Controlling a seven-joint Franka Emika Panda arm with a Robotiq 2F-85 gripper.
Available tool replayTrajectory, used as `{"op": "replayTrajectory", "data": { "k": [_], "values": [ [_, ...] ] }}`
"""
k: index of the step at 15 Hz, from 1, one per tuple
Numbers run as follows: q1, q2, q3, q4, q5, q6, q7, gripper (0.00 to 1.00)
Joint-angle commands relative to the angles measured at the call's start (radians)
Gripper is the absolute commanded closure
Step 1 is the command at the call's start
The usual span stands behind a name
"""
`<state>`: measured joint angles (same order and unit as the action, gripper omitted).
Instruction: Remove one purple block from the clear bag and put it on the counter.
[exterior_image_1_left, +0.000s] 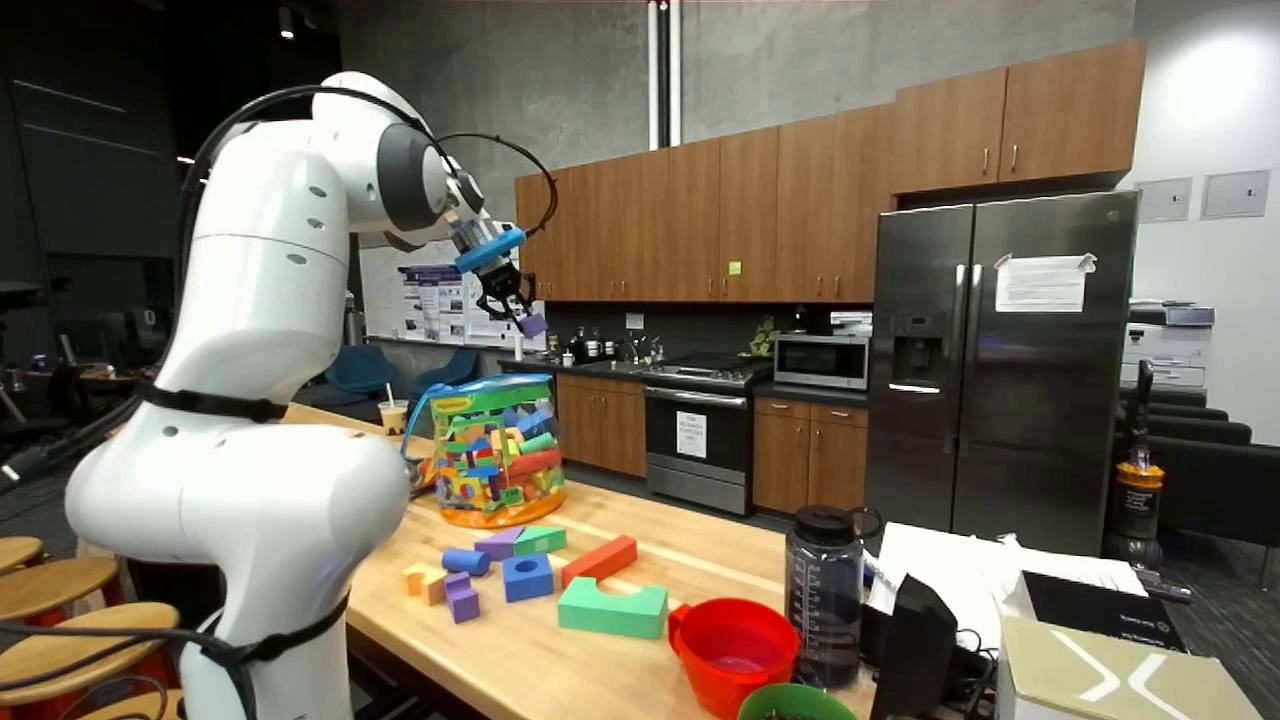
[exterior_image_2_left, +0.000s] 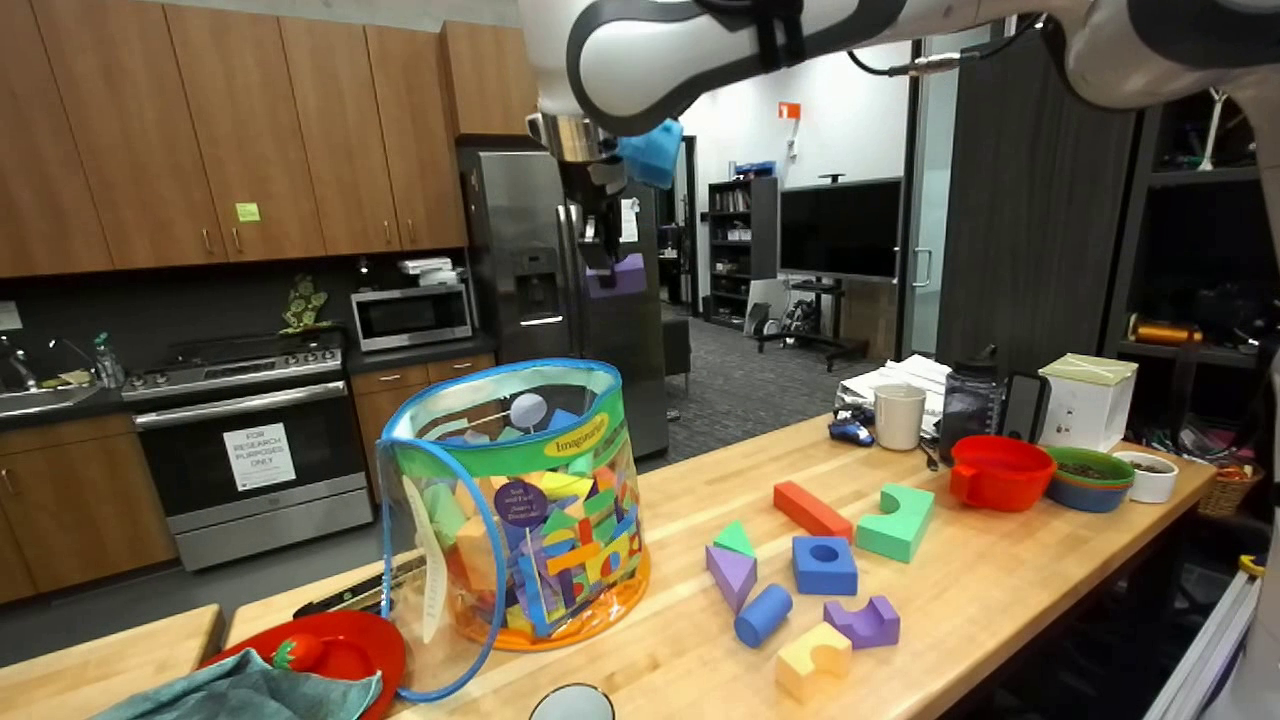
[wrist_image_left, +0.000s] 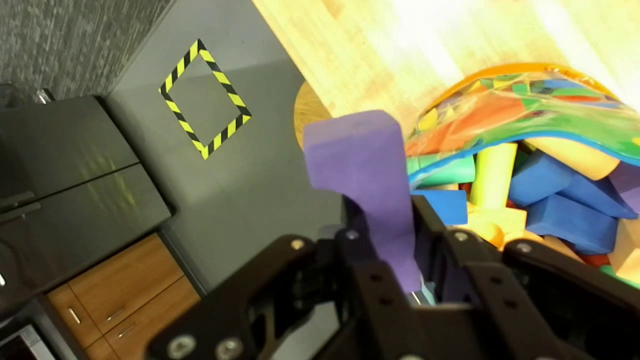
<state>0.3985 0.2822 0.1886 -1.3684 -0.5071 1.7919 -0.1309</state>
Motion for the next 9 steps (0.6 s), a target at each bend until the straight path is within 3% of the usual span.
{"op": "replayTrajectory", "data": {
  "k": [1, 4, 9],
  "values": [
    [-0.015, -0.078, -0.022, -0.106, -0.009, -0.019, 0.076, 0.93],
    [-0.026, -0.15, -0.041, -0.247, -0.02, -0.011, 0.169, 0.93],
    [-0.077, -0.285, -0.009, -0.492, 0.0, -0.033, 0.332, 0.93]
  ]
}}
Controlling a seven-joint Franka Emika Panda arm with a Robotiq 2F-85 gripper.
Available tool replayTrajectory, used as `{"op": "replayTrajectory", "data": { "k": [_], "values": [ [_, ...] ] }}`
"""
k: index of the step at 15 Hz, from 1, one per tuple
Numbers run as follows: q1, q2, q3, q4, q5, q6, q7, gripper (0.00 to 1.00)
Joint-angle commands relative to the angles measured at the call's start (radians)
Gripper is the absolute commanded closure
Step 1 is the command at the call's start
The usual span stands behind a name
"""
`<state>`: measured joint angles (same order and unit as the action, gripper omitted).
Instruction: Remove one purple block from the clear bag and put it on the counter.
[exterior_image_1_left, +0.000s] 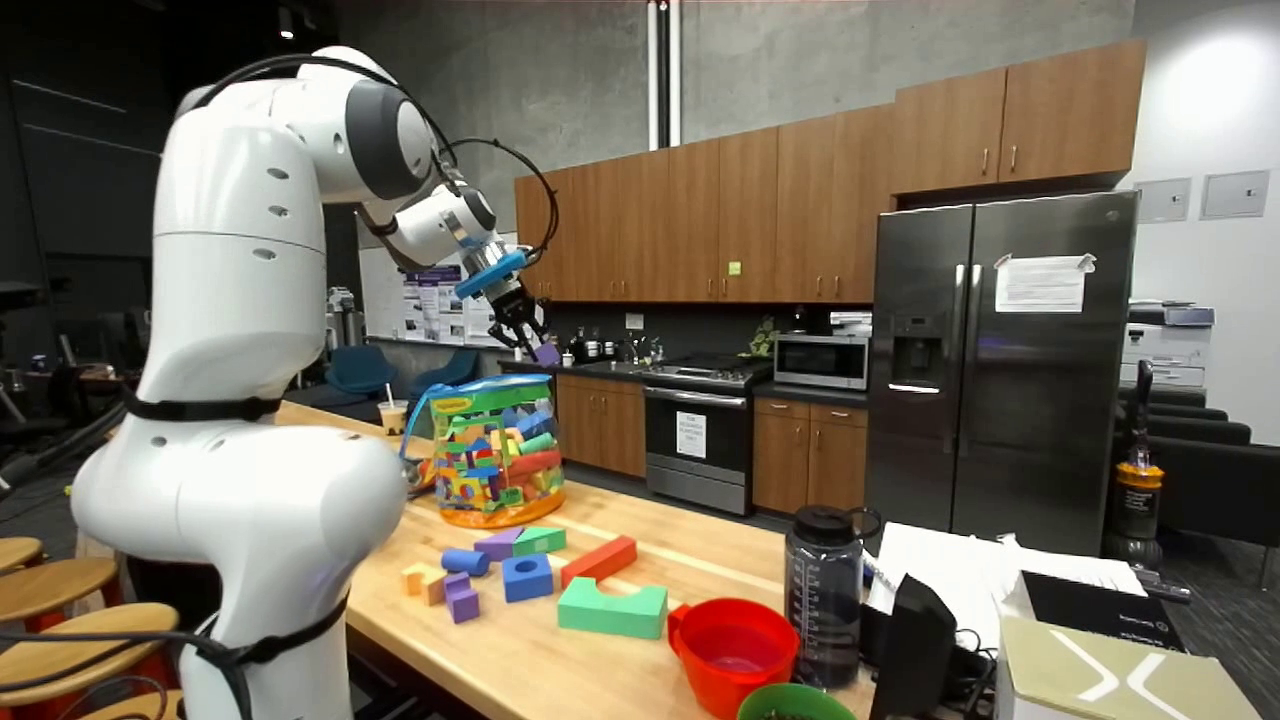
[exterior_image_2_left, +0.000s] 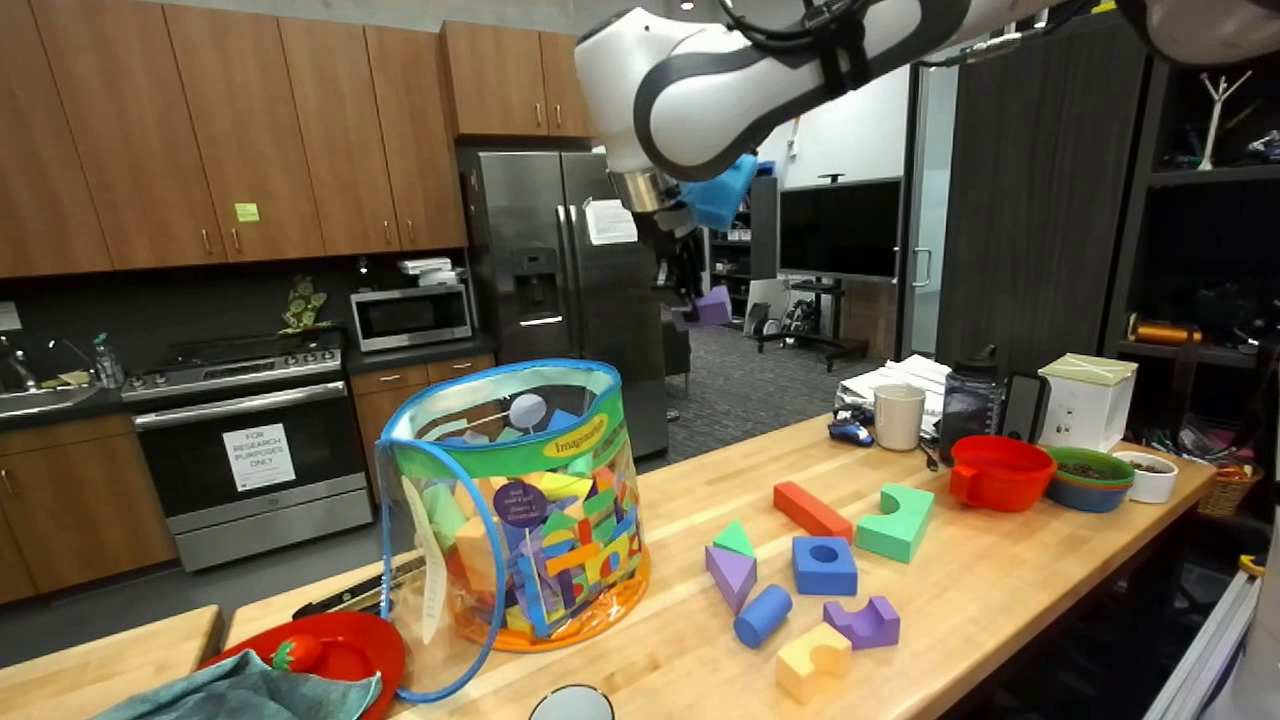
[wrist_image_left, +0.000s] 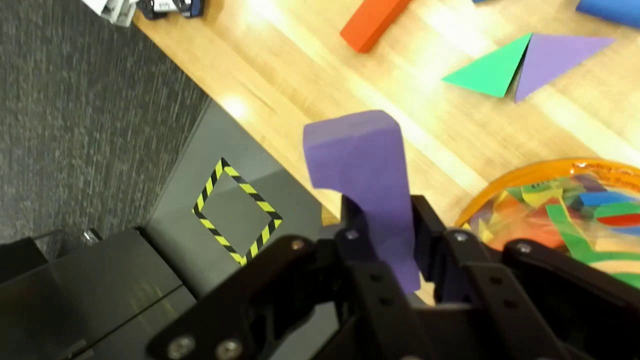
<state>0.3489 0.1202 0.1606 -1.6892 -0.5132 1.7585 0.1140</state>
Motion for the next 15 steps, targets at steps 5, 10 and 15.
{"op": "replayTrajectory", "data": {
  "k": [5, 10, 15],
  "values": [
    [-0.054, -0.22, 0.047, -0.351, 0.053, 0.032, 0.214, 0.93],
    [-0.054, -0.26, 0.086, -0.519, 0.139, 0.155, 0.318, 0.93],
    [-0.047, -0.255, 0.127, -0.64, 0.19, 0.306, 0.391, 0.93]
  ]
}}
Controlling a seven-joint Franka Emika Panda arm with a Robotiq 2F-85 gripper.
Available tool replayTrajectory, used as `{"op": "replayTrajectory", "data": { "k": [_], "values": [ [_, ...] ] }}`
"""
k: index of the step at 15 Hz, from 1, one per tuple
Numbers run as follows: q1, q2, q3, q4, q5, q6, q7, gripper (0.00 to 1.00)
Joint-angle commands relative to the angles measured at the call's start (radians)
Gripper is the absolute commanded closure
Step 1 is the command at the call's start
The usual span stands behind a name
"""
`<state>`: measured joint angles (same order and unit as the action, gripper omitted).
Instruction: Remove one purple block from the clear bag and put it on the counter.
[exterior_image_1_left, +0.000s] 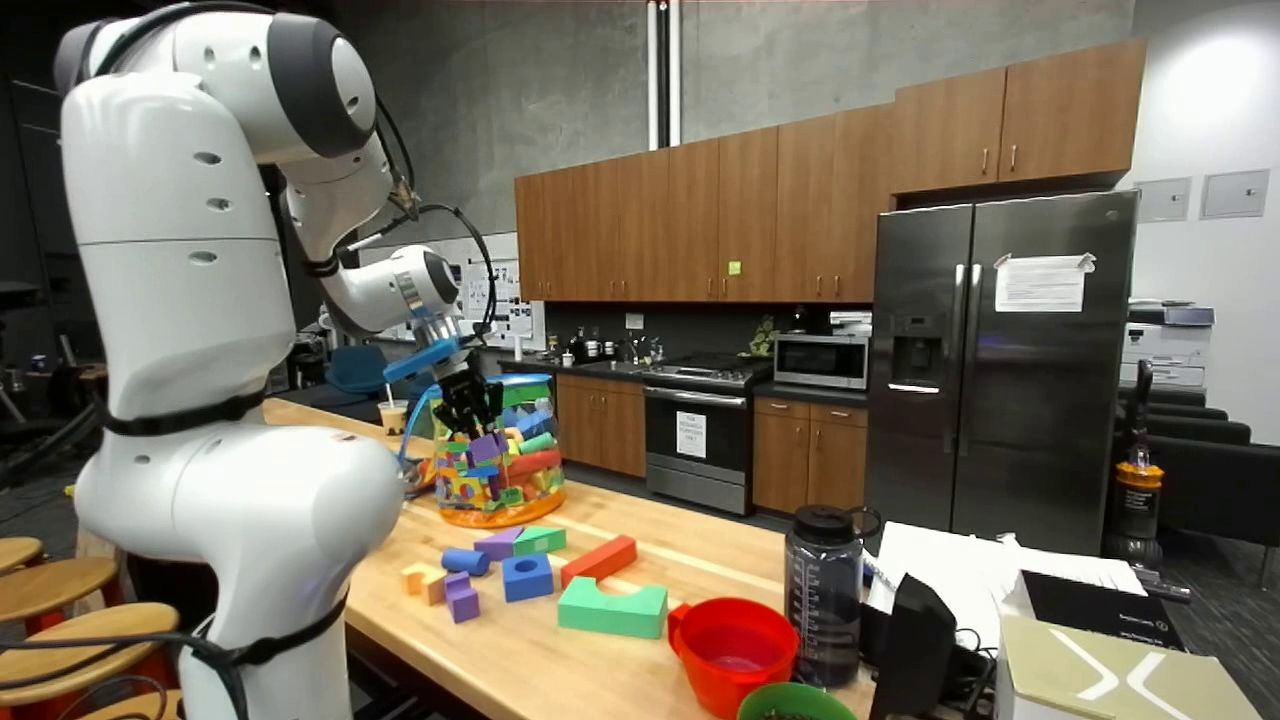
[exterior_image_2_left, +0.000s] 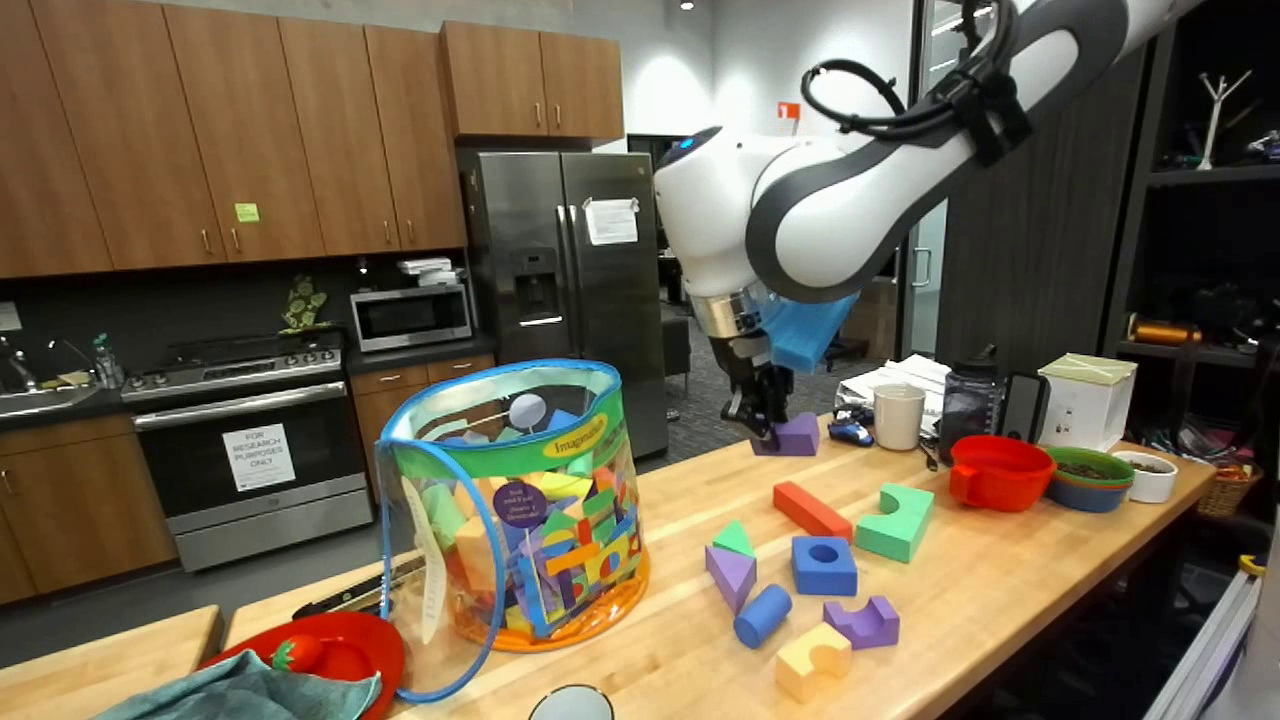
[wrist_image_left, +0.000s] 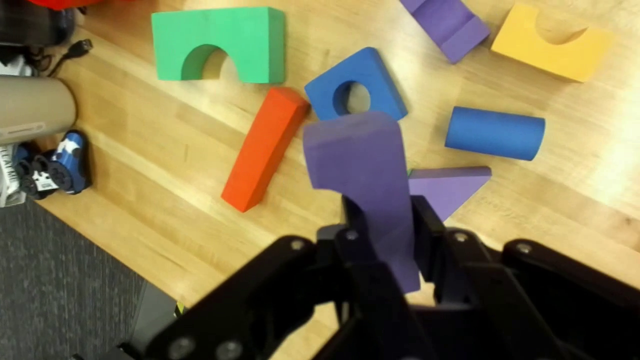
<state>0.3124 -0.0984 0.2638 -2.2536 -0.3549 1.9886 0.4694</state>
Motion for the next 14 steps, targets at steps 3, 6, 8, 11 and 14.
{"op": "replayTrajectory", "data": {
  "k": [3, 6, 8, 11, 14],
  "values": [
    [-0.013, -0.026, 0.039, -0.11, 0.033, 0.156, 0.066, 0.93],
    [-0.016, -0.016, 0.044, -0.128, 0.028, 0.223, 0.077, 0.93],
    [-0.017, -0.015, 0.044, -0.138, 0.03, 0.256, 0.078, 0.93],
    [-0.012, -0.005, 0.047, -0.16, 0.052, 0.309, 0.08, 0.93],
    [-0.006, 0.007, 0.054, -0.184, 0.108, 0.349, 0.064, 0.93]
  ]
}}
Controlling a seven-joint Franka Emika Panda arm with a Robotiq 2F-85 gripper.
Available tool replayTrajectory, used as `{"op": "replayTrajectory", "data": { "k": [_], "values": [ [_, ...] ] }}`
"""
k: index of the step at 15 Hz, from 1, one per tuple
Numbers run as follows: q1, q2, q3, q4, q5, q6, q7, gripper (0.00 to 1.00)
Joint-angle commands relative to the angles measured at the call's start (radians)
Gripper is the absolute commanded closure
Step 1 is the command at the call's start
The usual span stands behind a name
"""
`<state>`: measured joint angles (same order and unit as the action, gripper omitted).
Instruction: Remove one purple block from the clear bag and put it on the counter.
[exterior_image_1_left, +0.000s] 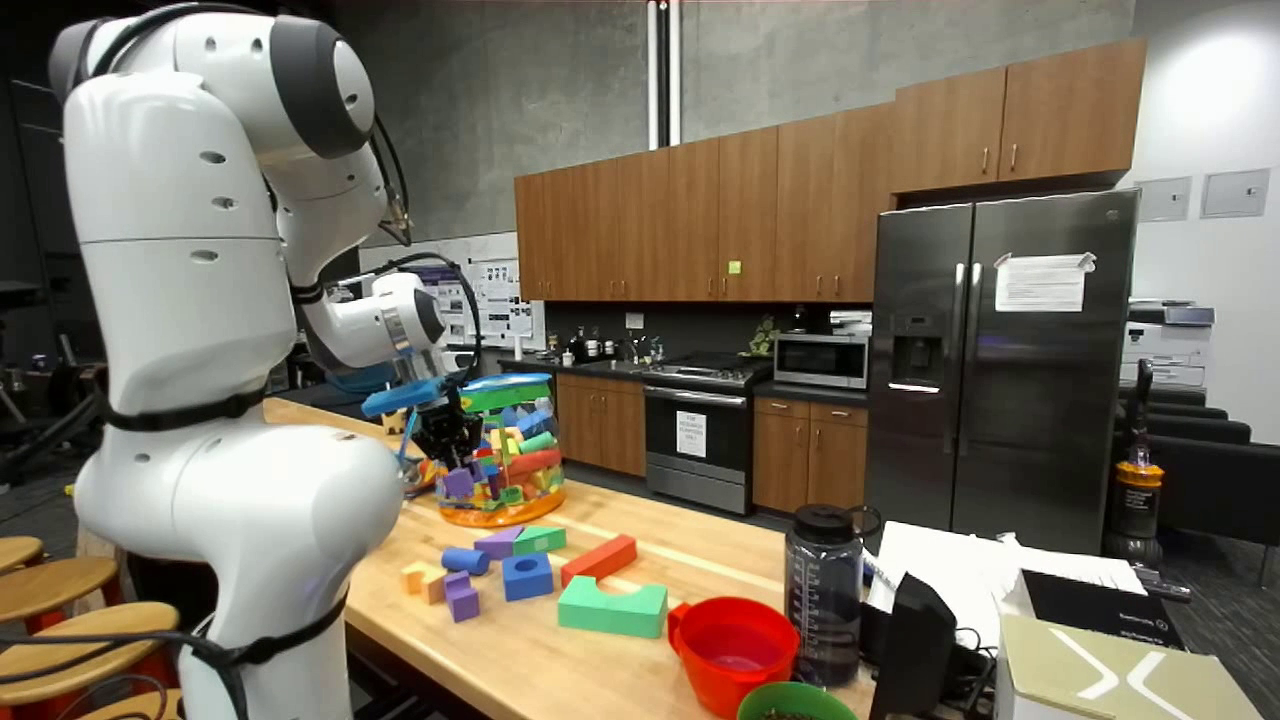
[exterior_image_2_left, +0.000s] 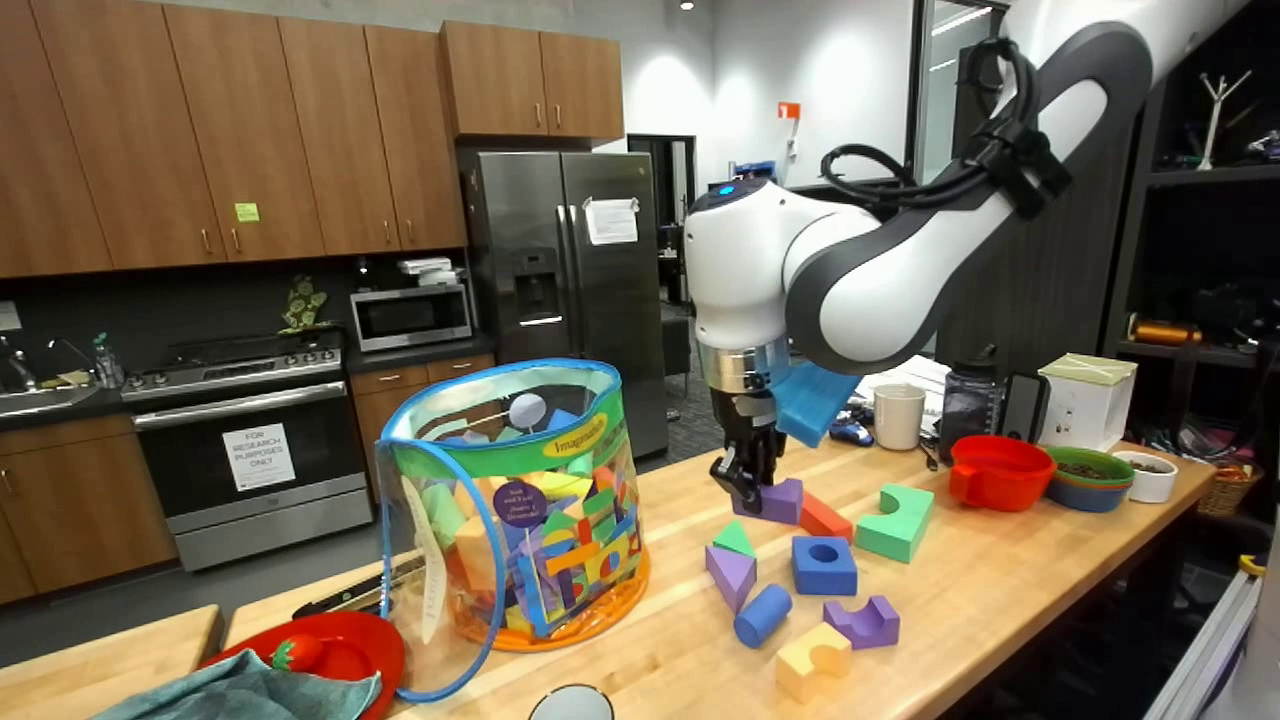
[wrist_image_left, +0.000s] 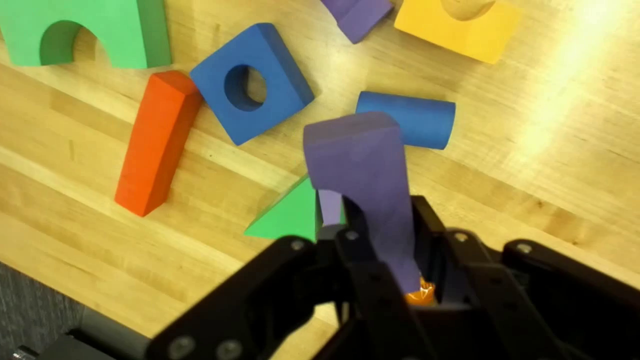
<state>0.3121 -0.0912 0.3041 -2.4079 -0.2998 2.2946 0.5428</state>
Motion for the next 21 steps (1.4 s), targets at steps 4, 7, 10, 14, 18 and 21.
{"op": "replayTrajectory", "data": {
  "k": [4, 7, 10, 14, 18, 21],
  "values": [
    [0.001, 0.019, 0.029, -0.06, 0.114, 0.086, -0.021, 0.93],
    [0.004, 0.033, 0.038, -0.072, 0.131, 0.104, -0.019, 0.93],
    [0.008, 0.054, 0.043, -0.079, 0.132, 0.117, -0.019, 0.93],
    [0.018, 0.103, 0.046, -0.079, 0.135, 0.145, -0.031, 0.93],
    [0.031, 0.154, 0.039, -0.07, 0.128, 0.171, -0.036, 0.93],
    [0.037, 0.179, 0.035, -0.066, 0.13, 0.182, -0.044, 0.93]
  ]
}}
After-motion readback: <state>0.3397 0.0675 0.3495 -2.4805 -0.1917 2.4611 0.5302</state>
